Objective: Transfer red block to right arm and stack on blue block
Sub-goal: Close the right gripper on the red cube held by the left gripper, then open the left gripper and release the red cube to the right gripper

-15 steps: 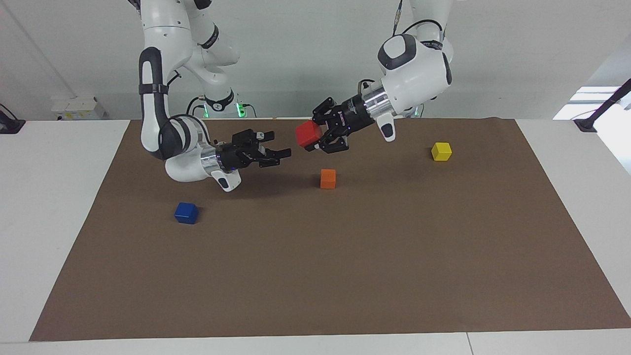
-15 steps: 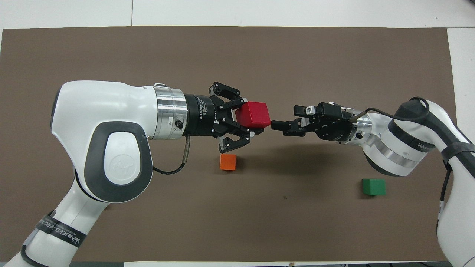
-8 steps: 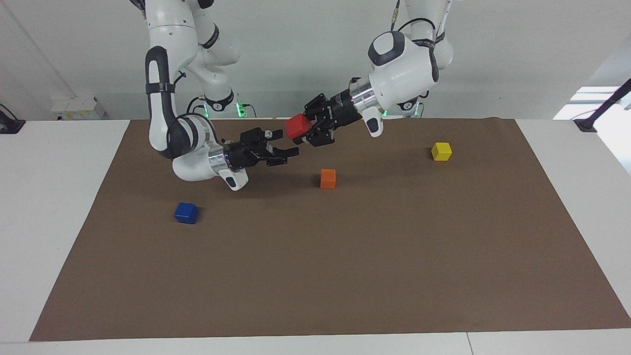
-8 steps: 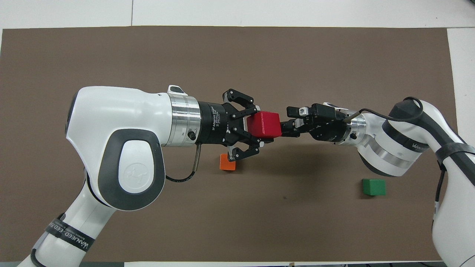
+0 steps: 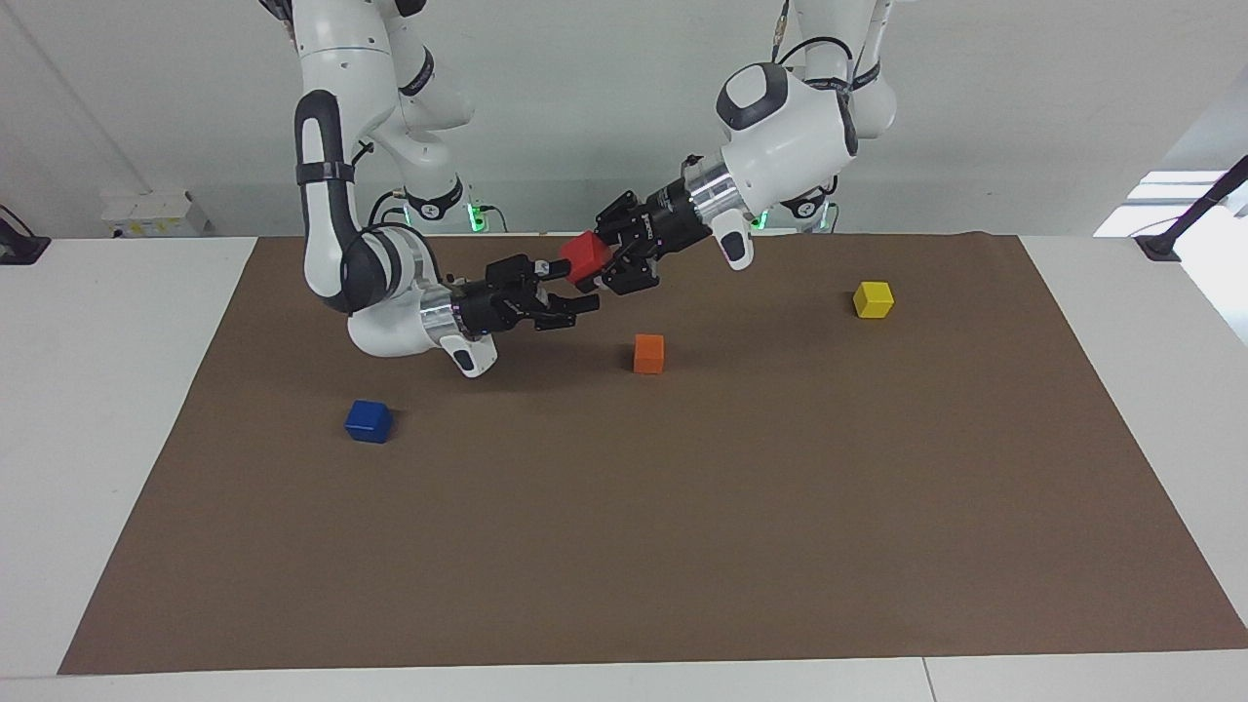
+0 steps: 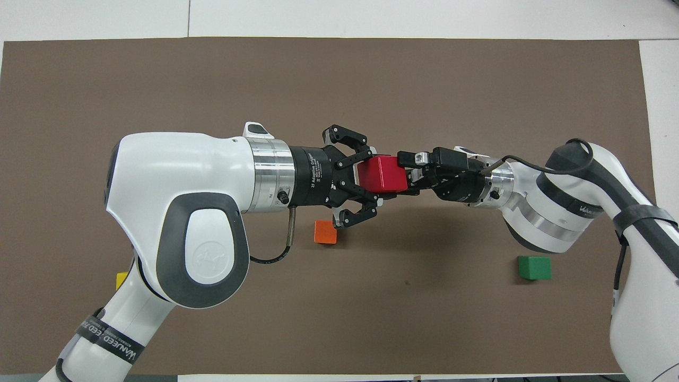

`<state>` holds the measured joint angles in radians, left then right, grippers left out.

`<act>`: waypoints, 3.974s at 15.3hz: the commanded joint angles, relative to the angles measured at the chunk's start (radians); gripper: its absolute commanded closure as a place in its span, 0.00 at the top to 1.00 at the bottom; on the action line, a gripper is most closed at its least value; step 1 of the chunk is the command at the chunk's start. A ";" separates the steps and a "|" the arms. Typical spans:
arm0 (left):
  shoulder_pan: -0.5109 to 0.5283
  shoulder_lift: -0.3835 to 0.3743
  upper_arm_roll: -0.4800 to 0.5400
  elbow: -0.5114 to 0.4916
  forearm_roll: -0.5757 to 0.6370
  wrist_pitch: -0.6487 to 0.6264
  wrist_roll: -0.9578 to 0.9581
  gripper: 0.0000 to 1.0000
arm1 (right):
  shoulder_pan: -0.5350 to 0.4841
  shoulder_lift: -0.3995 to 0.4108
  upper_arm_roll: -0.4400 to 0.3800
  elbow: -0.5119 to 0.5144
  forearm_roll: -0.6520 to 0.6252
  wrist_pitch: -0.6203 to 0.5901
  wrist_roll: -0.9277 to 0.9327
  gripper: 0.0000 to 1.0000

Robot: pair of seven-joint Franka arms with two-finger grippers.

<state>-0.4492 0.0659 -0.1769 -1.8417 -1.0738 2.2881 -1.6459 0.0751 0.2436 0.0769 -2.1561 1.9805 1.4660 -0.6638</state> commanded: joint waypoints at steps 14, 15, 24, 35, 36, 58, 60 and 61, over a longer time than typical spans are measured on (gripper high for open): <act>-0.085 0.034 0.017 -0.019 -0.020 0.094 0.023 0.00 | 0.031 0.008 0.004 0.015 0.023 0.080 -0.027 0.00; -0.085 0.034 0.017 -0.019 -0.017 0.096 0.026 0.00 | 0.031 0.008 0.004 0.015 0.023 0.079 -0.025 0.08; -0.085 0.034 0.017 -0.017 -0.017 0.099 0.058 0.00 | 0.043 0.008 0.004 0.036 0.021 0.088 -0.013 1.00; -0.085 0.035 0.017 -0.021 -0.018 0.136 0.054 0.00 | 0.066 0.010 0.004 0.065 0.020 0.131 0.004 1.00; -0.083 0.035 0.017 -0.021 -0.018 0.137 0.054 0.00 | 0.066 0.010 0.004 0.067 0.020 0.138 0.004 1.00; -0.082 0.035 0.017 -0.036 -0.018 0.197 0.055 0.00 | -0.020 0.014 0.003 0.027 -0.106 0.057 -0.005 1.00; -0.083 0.035 0.017 -0.037 -0.018 0.203 0.055 0.00 | -0.017 0.014 0.003 0.028 -0.106 0.059 -0.005 1.00; -0.083 0.035 0.017 -0.039 -0.018 0.203 0.055 0.00 | -0.017 0.014 0.003 0.030 -0.106 0.063 -0.004 1.00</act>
<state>-0.5180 0.1093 -0.1658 -1.8656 -1.0814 2.4628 -1.6031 0.0617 0.2574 0.0763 -2.1271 1.8914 1.5283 -0.6759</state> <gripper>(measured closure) 0.458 0.000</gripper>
